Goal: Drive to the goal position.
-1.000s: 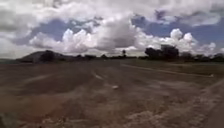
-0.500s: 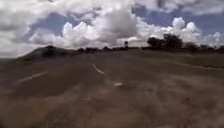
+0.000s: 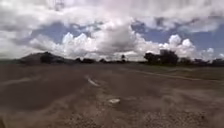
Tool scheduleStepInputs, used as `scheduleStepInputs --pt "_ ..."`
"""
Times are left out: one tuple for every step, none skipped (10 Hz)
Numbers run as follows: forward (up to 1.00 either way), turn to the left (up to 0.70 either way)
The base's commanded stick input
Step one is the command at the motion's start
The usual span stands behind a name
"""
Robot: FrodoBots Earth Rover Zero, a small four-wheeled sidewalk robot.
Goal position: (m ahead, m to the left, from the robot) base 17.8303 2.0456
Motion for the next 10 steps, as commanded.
scheduleStepInputs --pt "1.00 0.00" --pt "1.00 0.00" --pt "1.00 0.00" --pt "1.00 0.00" --pt "1.00 0.00" --pt "1.00 0.00" --pt "1.00 0.00" --pt "1.00 0.00" --pt "1.00 0.00" --pt "1.00 0.00"
